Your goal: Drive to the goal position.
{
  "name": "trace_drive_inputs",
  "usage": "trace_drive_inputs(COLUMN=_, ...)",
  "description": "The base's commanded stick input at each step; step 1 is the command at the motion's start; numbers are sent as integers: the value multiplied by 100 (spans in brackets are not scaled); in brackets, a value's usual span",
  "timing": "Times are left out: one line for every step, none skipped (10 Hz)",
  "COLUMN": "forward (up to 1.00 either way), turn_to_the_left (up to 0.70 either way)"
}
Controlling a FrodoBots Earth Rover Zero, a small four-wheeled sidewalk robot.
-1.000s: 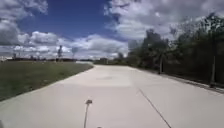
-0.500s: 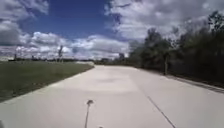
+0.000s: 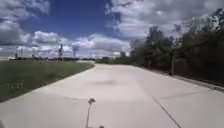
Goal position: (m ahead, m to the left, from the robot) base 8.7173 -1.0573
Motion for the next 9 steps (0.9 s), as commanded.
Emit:
trace_drive_inputs(forward=100, turn_to_the_left=0)
trace_drive_inputs(forward=100, turn_to_the_left=0)
trace_drive_inputs(forward=100, turn_to_the_left=0)
trace_drive_inputs(forward=100, turn_to_the_left=0)
trace_drive_inputs(forward=100, turn_to_the_left=0)
trace_drive_inputs(forward=100, turn_to_the_left=0)
trace_drive_inputs(forward=100, turn_to_the_left=0)
trace_drive_inputs(forward=100, turn_to_the_left=0)
trace_drive_inputs(forward=100, turn_to_the_left=0)
